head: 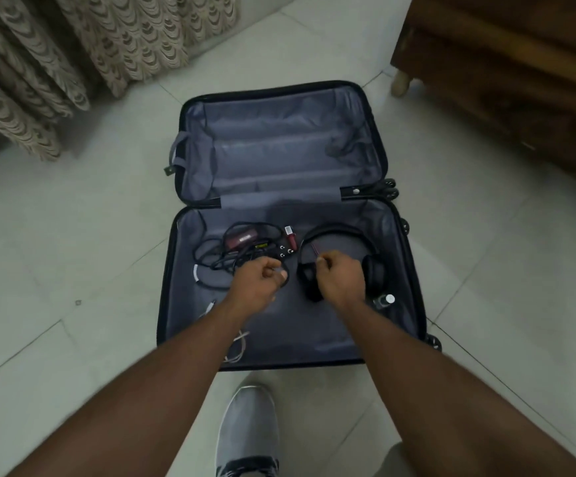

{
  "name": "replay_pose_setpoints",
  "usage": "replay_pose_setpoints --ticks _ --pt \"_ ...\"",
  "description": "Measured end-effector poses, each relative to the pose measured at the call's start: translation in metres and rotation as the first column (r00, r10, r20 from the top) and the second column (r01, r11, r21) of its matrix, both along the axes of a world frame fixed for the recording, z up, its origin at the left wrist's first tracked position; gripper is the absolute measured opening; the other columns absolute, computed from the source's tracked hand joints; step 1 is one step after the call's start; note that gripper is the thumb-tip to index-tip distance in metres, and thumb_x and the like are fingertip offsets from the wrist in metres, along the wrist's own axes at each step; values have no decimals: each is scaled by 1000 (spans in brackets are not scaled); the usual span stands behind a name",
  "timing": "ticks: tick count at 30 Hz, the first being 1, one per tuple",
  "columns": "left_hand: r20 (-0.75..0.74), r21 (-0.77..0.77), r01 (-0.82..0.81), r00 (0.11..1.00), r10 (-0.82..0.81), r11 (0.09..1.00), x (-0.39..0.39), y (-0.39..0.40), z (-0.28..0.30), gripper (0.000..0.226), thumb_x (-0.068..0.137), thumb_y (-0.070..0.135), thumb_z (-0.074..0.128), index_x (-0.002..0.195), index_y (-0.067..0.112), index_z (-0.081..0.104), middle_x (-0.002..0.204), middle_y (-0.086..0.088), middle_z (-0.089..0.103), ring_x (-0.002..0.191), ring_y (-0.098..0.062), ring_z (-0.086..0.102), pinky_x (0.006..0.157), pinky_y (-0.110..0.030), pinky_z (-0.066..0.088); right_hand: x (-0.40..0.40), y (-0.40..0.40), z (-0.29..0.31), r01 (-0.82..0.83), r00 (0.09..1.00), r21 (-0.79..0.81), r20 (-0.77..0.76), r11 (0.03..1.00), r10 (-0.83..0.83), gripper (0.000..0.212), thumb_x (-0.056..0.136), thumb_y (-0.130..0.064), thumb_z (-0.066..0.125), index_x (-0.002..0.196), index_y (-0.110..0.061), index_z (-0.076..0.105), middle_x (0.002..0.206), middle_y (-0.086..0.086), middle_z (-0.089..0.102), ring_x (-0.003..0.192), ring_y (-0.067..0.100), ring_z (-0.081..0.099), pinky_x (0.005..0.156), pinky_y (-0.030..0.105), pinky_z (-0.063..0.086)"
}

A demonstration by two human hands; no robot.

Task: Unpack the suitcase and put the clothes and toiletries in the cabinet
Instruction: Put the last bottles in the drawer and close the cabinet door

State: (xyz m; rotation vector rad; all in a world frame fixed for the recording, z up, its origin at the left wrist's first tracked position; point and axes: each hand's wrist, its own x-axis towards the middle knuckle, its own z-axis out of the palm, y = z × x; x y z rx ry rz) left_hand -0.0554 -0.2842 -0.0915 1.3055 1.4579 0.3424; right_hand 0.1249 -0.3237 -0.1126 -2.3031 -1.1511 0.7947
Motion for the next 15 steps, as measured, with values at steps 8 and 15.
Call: replay_pose_setpoints --ticks 8,15 --pt "36 -6 -7 999 7 1000 3 -6 -9 18 96 14 69 113 17 65 94 -13 66 101 -36 71 76 -44 63 14 17 -26 37 999 -83 35 996 -35 21 83 -31 81 96 -15 76 96 8 77 94 32 72 80 34 58" --pt "90 -41 -62 994 65 997 -5 -12 -12 21 97 10 68 118 8 65 92 -12 64 92 -26 68 67 -36 60 16 21 -38 31 993 -146 121 989 -13 13 84 -16 72 89 -3 73 95 17 74 91 36 72 73 33 55"
